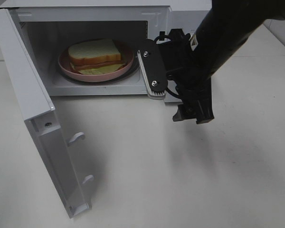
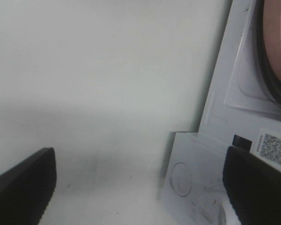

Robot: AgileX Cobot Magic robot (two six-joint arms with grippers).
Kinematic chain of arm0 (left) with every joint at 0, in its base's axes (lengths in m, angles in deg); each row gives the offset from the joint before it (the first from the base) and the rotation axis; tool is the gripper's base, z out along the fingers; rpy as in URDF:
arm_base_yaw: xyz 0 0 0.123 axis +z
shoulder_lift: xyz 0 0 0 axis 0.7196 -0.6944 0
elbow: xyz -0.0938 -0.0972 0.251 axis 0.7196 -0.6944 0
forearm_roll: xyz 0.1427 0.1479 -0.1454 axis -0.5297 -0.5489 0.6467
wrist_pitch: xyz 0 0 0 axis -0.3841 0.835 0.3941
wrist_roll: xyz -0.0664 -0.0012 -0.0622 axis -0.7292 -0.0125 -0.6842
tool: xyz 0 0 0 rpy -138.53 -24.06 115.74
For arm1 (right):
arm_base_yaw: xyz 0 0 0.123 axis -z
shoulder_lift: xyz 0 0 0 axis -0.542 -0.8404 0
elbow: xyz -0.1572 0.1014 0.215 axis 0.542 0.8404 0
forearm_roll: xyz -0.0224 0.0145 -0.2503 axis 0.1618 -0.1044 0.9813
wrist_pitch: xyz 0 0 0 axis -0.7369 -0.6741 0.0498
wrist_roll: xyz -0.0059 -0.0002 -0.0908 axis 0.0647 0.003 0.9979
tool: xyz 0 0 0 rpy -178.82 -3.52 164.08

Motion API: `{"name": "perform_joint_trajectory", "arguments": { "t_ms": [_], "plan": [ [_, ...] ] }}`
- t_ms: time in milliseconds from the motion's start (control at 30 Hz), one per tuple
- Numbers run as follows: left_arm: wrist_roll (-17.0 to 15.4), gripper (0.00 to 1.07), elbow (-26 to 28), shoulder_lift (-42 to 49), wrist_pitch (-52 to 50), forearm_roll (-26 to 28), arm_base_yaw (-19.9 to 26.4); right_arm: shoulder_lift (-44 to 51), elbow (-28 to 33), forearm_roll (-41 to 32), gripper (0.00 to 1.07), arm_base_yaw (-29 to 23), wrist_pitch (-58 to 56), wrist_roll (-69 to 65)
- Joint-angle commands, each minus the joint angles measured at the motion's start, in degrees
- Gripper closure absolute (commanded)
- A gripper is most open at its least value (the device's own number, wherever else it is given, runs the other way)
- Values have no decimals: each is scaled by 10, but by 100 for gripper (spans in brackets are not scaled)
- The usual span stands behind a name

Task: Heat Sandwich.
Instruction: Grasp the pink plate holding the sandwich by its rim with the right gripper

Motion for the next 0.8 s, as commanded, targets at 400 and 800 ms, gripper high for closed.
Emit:
{"name": "perform_joint_trajectory", "arguments": {
  "t_ms": [400,800],
  "plan": [
    [0,7,-1,5,-5,-1,1,-80,-88,6,19,-24,40,22],
    [0,7,-1,5,-5,-1,1,-171,-190,9,20,-29,50,33]
  ]
}}
